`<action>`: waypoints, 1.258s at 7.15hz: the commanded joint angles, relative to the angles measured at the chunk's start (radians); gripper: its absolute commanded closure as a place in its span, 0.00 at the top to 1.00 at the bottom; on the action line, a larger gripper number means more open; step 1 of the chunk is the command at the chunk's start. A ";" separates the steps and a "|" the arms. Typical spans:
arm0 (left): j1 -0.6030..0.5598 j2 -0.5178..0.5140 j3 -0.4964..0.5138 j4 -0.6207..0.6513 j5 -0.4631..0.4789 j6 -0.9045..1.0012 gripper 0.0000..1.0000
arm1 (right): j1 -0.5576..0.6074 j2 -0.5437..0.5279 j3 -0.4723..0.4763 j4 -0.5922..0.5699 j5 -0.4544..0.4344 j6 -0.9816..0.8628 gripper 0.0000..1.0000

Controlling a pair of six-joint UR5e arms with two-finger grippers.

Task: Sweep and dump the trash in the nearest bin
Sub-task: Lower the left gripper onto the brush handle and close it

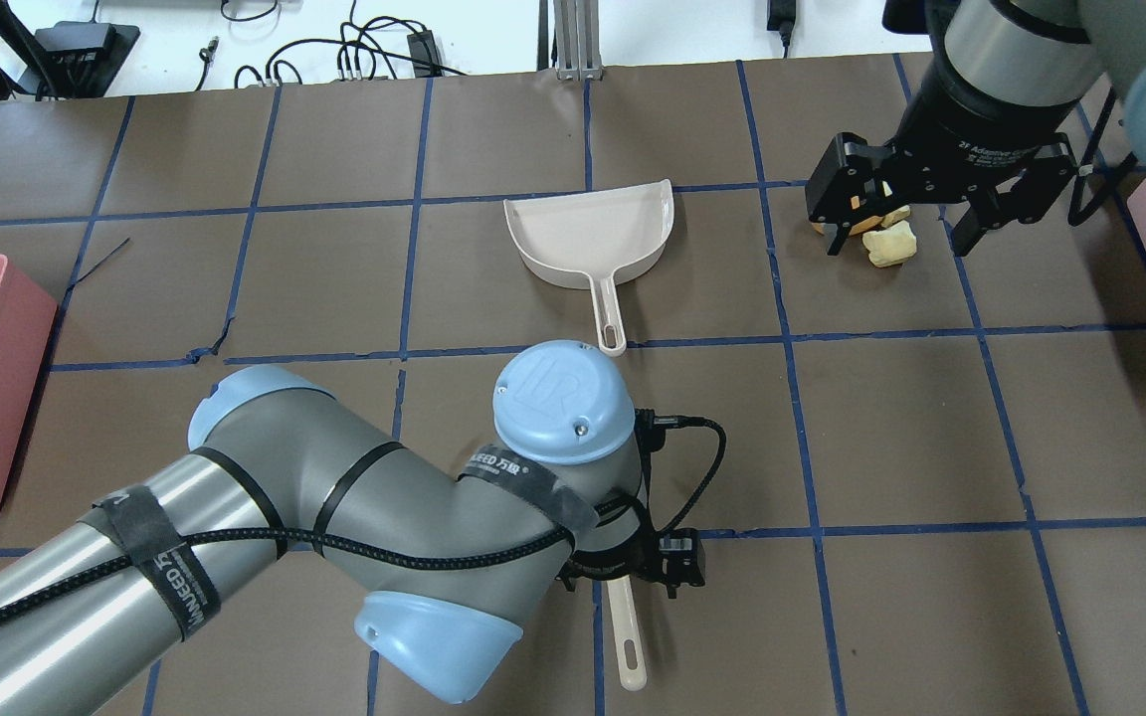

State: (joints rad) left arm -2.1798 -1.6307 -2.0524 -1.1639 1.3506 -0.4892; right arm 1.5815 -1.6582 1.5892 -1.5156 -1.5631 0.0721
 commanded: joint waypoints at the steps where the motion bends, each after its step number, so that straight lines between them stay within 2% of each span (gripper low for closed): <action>1: -0.015 -0.041 -0.023 0.003 -0.042 -0.060 1.00 | 0.000 0.000 0.000 0.000 0.000 0.000 1.00; 9: -0.018 -0.093 -0.038 -0.002 -0.045 -0.118 1.00 | 0.000 0.000 0.000 -0.002 -0.002 0.000 1.00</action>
State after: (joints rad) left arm -2.1982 -1.7183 -2.0891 -1.1716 1.3072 -0.5972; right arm 1.5815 -1.6582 1.5892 -1.5159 -1.5646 0.0721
